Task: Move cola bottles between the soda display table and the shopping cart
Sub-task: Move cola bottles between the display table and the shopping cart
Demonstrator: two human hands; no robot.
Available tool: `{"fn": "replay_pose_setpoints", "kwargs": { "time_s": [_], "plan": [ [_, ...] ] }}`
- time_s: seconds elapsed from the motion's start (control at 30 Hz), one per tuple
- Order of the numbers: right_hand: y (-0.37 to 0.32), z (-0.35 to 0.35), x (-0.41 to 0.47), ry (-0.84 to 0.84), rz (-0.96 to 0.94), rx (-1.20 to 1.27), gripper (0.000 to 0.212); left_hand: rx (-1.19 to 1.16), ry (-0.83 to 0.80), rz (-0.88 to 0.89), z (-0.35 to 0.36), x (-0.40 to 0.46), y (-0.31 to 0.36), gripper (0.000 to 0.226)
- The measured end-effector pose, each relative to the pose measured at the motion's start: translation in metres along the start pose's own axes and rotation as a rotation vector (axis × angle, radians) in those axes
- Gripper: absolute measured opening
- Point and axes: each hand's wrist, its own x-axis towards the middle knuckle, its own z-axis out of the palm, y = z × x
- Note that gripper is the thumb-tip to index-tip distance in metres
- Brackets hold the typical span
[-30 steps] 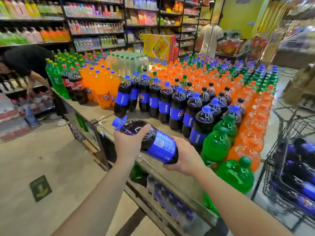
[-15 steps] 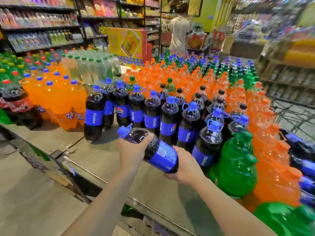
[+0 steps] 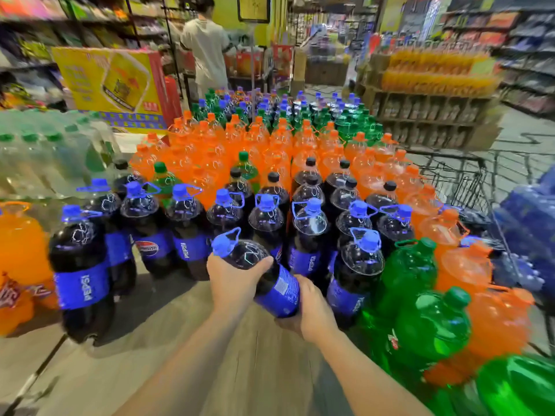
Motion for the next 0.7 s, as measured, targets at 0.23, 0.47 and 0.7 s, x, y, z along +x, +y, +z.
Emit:
{"fn": "replay_pose_setpoints", "kwargs": {
  "time_s": [0.23, 0.47, 0.7],
  "plan": [
    [-0.002, 0.017, 0.013, -0.043, 0.199, -0.187, 0.104, 0.082, -0.103, 0.069, 0.026, 0.013, -0.018, 0.09],
    [0.014, 0.03, 0.027, -0.072, 0.269, -0.031, 0.102, 0.146, -0.157, 0.124, 0.042, 0.003, -0.013, 0.084],
    [0.031, 0.041, 0.029, 0.0, 0.403, 0.292, 0.116, 0.272, -0.406, 0.37, 0.05, 0.009, -0.011, 0.078]
  ]
}}
